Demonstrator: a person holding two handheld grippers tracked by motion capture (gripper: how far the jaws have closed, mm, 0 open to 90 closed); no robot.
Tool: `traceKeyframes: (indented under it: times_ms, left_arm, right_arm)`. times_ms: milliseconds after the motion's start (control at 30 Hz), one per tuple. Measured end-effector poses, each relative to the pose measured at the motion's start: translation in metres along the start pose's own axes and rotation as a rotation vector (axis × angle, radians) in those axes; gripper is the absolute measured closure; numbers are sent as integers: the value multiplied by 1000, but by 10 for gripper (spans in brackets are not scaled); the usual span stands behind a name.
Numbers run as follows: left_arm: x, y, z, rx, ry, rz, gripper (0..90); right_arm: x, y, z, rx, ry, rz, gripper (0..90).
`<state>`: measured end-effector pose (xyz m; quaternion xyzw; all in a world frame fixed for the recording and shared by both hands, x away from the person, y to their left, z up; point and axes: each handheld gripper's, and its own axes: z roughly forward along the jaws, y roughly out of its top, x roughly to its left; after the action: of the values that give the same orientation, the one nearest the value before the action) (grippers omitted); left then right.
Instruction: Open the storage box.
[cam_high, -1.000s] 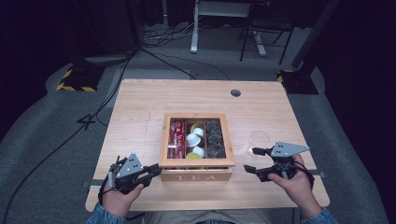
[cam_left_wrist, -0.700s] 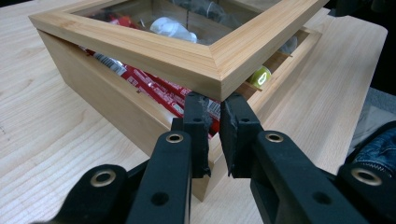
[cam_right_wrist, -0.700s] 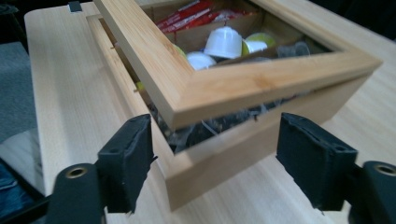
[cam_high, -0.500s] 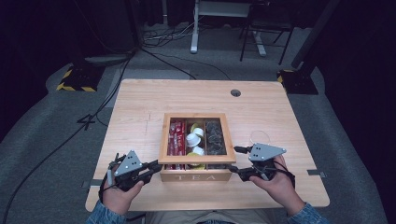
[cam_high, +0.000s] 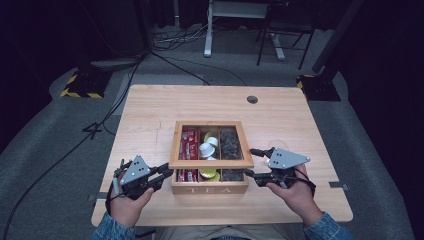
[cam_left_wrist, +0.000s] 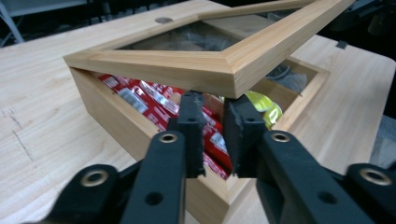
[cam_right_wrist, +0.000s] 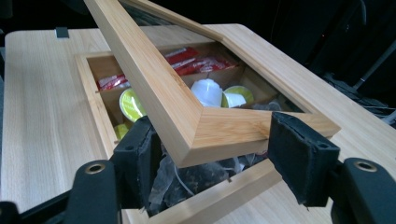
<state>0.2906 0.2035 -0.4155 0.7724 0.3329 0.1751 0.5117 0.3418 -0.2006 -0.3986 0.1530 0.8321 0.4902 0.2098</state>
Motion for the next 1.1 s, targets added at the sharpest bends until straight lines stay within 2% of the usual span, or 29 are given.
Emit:
traceKeyframes:
  times_ms: [100, 167, 267, 333, 500, 633, 800, 867, 1100]
  left_arm:
    - [0, 2, -1, -7, 10, 1, 723]
    - [0, 1, -2, -3, 25, -7, 648]
    - [1, 0, -2, 2, 33, -14, 600]
    - [2, -1, -3, 9, 39, -14, 588]
    - [3, -4, -5, 30, 50, -11, 579]
    - [4, -6, -7, 46, 58, -9, 563]
    - [7, -8, -8, 65, 71, 9, 544]
    - [10, -10, -8, 78, 78, 13, 536]
    - [15, -14, -4, 103, 71, 11, 531]
  right_arm:
    - [-3, 4, -1, -3, 5, -4, 356]
    - [-7, 11, -2, -6, 6, -20, 361]
    - [-10, 17, -2, -11, 6, -26, 367]
    - [-16, 25, -1, -22, 16, -34, 396]
    - [-27, 41, 2, -24, 17, -38, 396]
    - [-40, 54, 3, -37, 24, -1, 401]
    - [-53, 61, 7, -42, 37, 29, 399]
    - [-63, 65, 10, -59, 54, 56, 404]
    - [-77, 80, 14, -64, 33, 46, 443]
